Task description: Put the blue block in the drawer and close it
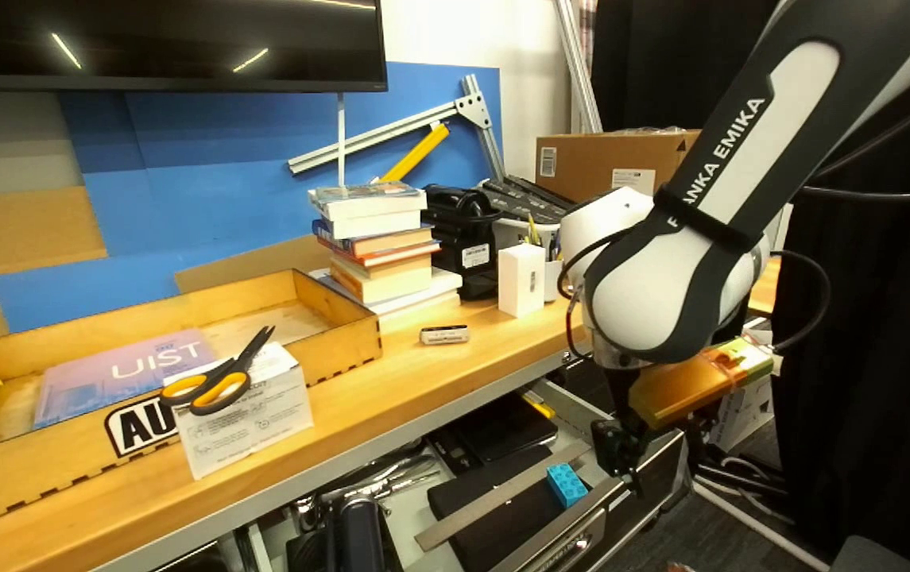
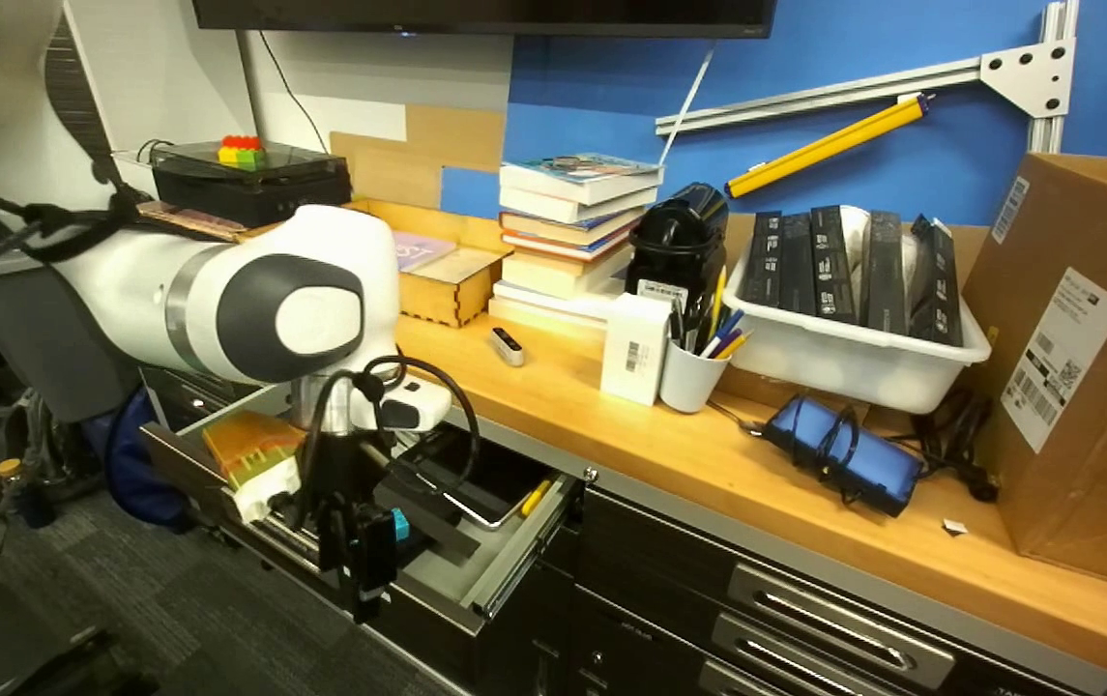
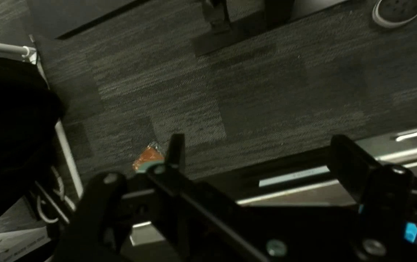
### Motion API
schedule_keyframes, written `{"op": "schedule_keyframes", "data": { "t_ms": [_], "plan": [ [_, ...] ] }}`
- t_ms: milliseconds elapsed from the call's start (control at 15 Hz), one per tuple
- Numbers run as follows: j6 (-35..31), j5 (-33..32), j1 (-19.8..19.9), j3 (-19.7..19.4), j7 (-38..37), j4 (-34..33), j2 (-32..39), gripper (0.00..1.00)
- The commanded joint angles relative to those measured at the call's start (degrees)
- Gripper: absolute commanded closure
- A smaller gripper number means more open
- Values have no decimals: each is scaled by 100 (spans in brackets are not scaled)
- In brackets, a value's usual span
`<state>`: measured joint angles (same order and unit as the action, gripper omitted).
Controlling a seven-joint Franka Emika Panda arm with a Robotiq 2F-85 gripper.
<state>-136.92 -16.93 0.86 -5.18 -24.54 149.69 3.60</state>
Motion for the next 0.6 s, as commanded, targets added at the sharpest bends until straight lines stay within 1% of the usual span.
{"op": "schedule_keyframes", "data": {
  "t_ms": [0,67,133,200,267,333,400,467,533],
  "plan": [
    [206,683,146,68,1097,58,12,0],
    [117,761,114,114,1200,8,161,0],
    [-70,709,69,145,1192,-21,300,25],
    [-191,552,3,183,1021,-54,423,26],
    [-370,371,-72,212,799,-80,552,32],
    [-546,219,-154,232,626,-143,719,42],
    [-728,47,-248,225,448,-173,837,49],
    [-946,-161,-365,185,142,-202,920,58],
    [-1200,-444,-518,98,-295,-238,998,65]
  ]
}}
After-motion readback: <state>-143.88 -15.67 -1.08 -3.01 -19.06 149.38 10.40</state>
